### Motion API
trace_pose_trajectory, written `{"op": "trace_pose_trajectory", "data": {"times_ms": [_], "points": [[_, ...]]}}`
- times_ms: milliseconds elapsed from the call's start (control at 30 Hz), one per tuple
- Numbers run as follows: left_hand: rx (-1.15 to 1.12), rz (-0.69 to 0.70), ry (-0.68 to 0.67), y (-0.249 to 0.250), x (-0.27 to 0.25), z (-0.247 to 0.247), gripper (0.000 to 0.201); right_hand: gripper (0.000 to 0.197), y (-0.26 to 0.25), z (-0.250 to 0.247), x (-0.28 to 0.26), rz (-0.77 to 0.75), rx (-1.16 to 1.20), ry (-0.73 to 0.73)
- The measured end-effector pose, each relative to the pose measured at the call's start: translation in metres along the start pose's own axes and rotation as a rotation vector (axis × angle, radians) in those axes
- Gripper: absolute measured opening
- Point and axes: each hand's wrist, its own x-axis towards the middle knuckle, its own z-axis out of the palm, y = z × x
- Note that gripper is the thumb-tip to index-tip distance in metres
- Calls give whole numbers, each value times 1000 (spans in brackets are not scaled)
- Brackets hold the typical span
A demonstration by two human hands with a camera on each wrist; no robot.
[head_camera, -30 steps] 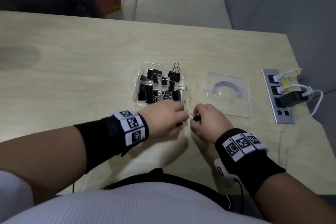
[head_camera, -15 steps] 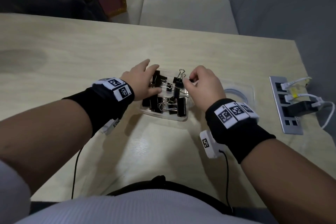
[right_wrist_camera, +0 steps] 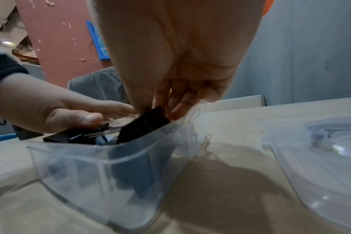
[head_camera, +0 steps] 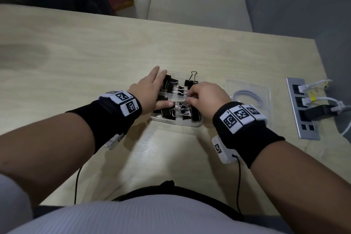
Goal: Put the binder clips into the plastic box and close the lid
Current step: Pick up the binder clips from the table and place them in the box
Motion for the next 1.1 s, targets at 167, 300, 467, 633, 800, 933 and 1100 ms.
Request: {"op": "trace_pose_trajectory", "data": {"times_ms": [167, 300, 467, 633, 800, 933, 1100], "points": [[45, 18, -33, 6, -9, -1, 102, 37, 6, -3, -2, 23, 8, -47], [162, 52, -15, 13, -20, -7, 98, 38, 11, 1, -7, 22, -25, -141], [312, 306, -60, 25, -32, -7, 80, 40, 13, 5, -16, 17, -132, -170], [358, 302, -143, 30, -32, 0, 79, 43, 12, 8, -22, -13, -175, -159], [358, 293, -134, 31, -31, -4, 79, 37, 21, 4, -23, 14, 85, 42], [328, 255, -93, 34, -25, -7, 82, 43, 23, 5, -22, 13, 73, 242], [352, 268, -141, 37, -24, -4, 82, 58, 15, 4, -14, -86, 16, 38]]}}
